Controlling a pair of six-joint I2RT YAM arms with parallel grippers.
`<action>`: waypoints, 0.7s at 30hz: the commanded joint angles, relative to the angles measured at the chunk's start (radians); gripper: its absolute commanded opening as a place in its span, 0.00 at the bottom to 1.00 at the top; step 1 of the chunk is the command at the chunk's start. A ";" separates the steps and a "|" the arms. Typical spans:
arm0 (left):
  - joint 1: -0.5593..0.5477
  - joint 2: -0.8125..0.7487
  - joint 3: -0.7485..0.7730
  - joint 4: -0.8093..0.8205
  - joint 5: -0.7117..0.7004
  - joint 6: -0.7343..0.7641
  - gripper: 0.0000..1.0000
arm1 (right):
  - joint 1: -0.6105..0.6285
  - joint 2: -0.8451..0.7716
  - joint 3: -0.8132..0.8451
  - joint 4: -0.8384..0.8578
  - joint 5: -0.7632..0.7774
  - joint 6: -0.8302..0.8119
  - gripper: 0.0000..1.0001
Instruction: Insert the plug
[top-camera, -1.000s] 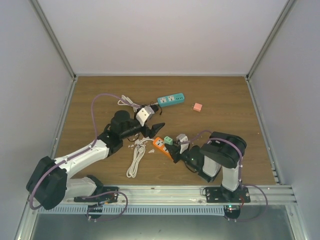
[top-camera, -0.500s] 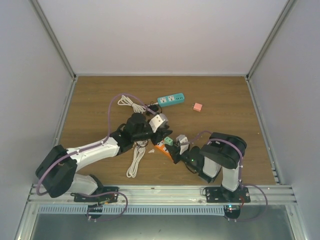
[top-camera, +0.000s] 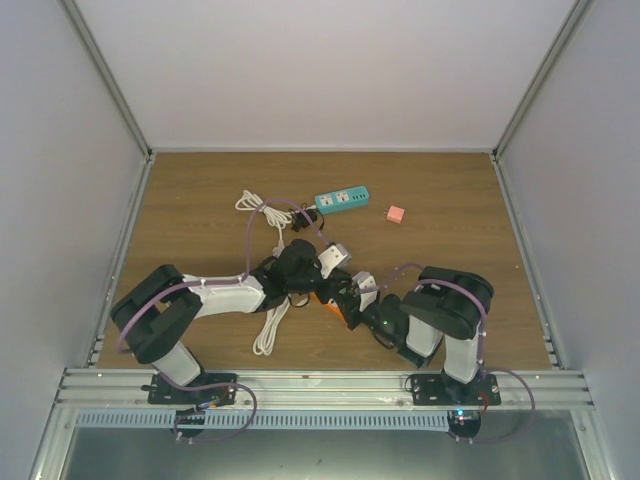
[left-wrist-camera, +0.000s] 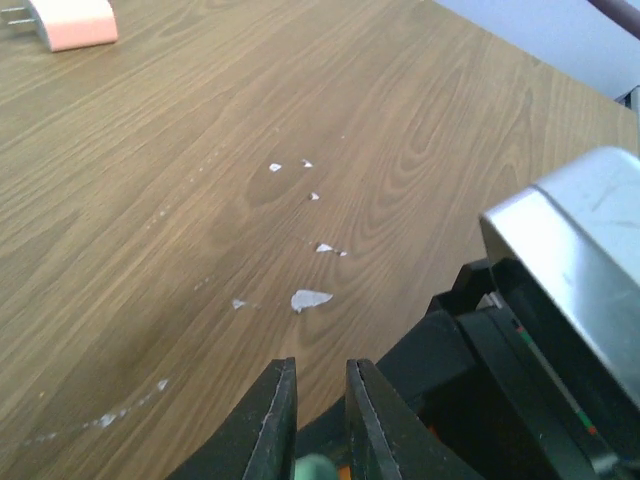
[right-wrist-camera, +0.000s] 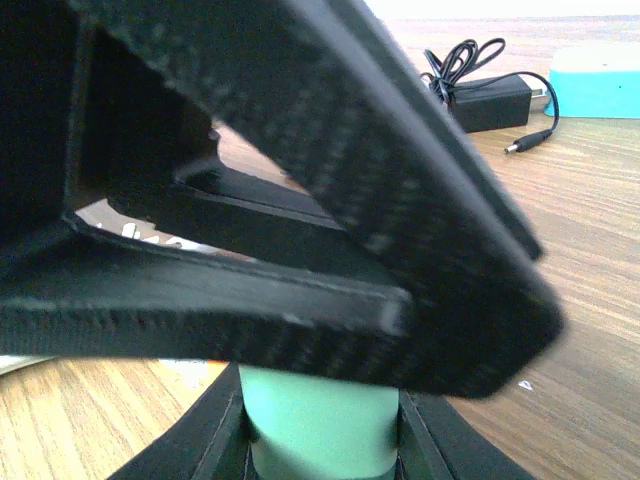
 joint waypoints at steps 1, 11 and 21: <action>-0.034 0.060 -0.001 0.026 -0.011 -0.024 0.15 | 0.027 0.048 -0.069 0.036 -0.004 0.012 0.01; -0.034 0.064 -0.069 0.057 -0.053 -0.067 0.13 | 0.027 0.017 -0.058 -0.015 0.002 0.000 0.08; -0.069 0.078 -0.144 0.169 -0.051 -0.125 0.08 | 0.027 -0.022 -0.033 -0.097 0.004 -0.012 0.52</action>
